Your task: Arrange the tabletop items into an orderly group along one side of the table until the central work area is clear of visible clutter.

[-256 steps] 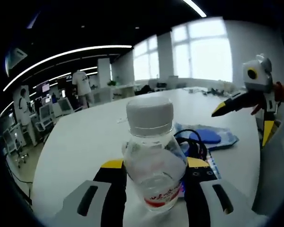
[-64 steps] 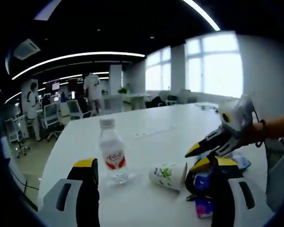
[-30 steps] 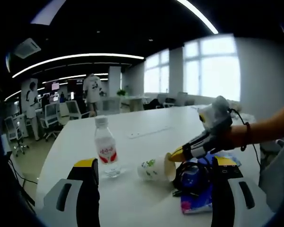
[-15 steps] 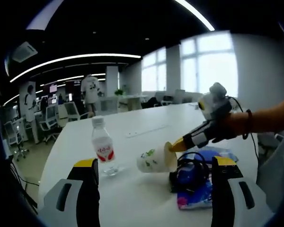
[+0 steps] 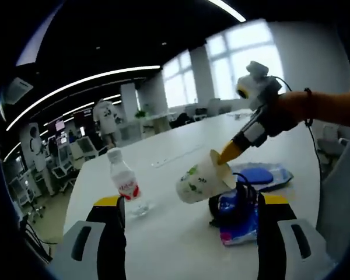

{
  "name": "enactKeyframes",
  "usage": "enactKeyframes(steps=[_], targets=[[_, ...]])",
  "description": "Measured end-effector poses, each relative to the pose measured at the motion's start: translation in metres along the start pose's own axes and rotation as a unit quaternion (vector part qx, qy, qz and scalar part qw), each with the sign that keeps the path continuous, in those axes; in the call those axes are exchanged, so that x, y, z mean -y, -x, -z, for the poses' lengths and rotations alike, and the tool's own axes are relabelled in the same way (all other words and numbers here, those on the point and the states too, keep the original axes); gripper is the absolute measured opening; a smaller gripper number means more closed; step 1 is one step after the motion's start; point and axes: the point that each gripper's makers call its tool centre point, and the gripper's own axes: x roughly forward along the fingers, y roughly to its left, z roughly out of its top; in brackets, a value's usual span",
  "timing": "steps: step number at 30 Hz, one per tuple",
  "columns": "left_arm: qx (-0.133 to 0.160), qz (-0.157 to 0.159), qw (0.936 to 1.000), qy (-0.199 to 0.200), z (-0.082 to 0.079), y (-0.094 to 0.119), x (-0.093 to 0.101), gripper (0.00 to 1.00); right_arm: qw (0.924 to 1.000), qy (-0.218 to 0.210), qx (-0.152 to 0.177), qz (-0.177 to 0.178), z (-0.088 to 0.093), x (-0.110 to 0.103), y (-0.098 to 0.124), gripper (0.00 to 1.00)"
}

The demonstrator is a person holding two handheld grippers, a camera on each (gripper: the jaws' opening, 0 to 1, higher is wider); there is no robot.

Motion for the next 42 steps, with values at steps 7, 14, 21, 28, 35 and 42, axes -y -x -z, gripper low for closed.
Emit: enactKeyframes(steps=[7, 14, 21, 28, 35, 42], targets=[[0.006, 0.007, 0.9998, -0.015, -0.004, 0.005, 0.013, 0.87, 0.9995, -0.005, -0.029, -0.015, 0.008, -0.019, 0.019, 0.00], [0.004, 0.017, 0.9991, -0.038, -0.008, 0.007, 0.026, 0.82, 0.9985, -0.012, -0.045, -0.027, 0.012, -0.034, 0.035, 0.00], [0.006, 0.026, 0.9966, -0.078, -0.013, 0.011, 0.041, 0.75, 0.9958, 0.007, -0.080, -0.045, 0.023, -0.048, 0.044, 0.00], [0.004, 0.036, 0.9925, -0.116, -0.015, 0.014, 0.049, 0.69, 0.9924, 0.029, -0.104, -0.060, 0.030, -0.056, 0.049, 0.00], [-0.003, 0.066, 0.9865, -0.150, -0.018, 0.017, 0.063, 0.60, 0.9898, 0.047, -0.122, -0.057, 0.033, -0.057, 0.053, 0.00], [-0.012, 0.081, 0.9773, -0.195, -0.021, 0.015, 0.072, 0.58, 0.9851, 0.088, -0.136, -0.058, 0.035, -0.059, 0.057, 0.00]])
